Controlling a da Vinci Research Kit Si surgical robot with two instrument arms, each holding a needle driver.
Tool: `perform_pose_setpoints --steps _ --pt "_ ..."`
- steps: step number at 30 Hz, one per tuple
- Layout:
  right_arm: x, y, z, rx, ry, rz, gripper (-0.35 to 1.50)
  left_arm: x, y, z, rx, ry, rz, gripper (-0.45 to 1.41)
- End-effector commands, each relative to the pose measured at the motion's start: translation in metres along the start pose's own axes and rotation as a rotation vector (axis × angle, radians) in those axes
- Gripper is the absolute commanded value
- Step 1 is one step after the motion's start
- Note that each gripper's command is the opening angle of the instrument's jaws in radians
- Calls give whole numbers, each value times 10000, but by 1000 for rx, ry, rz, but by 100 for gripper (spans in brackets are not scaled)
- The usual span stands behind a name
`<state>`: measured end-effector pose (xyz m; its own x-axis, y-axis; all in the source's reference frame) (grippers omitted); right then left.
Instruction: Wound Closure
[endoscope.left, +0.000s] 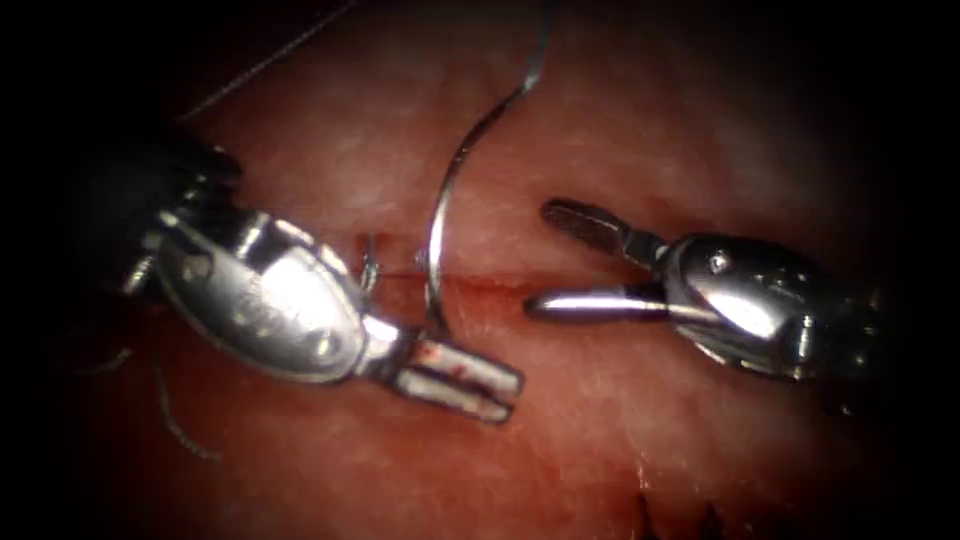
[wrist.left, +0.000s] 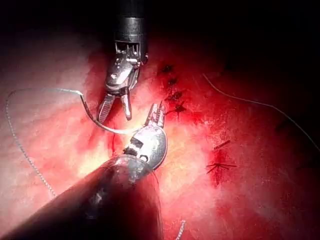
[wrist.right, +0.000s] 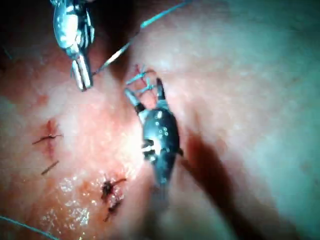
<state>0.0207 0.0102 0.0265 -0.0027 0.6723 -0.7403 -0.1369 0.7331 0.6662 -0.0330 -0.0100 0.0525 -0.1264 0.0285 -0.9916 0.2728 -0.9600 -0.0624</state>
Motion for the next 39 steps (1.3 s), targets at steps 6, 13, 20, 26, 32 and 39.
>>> perform_pose_setpoints --steps 6,13,20,26,32,39 --pt "-2 -10 12 65 86 81 74 -14 14 10 -35 71 -13 -45" --pt "3 -8 26 129 148 156 66 -20 21 19 -66 101 1 -45" --pt "3 -7 28 150 194 237 64 -21 23 22 -91 119 15 -45" --pt "-3 -12 39 189 204 290 54 -21 23 23 -90 118 18 -45" --pt "-7 -13 47 179 211 305 39 -19 25 24 -91 120 19 -45" --pt "-7 -11 46 180 217 305 -35 -19 25 27 -92 120 20 -45"
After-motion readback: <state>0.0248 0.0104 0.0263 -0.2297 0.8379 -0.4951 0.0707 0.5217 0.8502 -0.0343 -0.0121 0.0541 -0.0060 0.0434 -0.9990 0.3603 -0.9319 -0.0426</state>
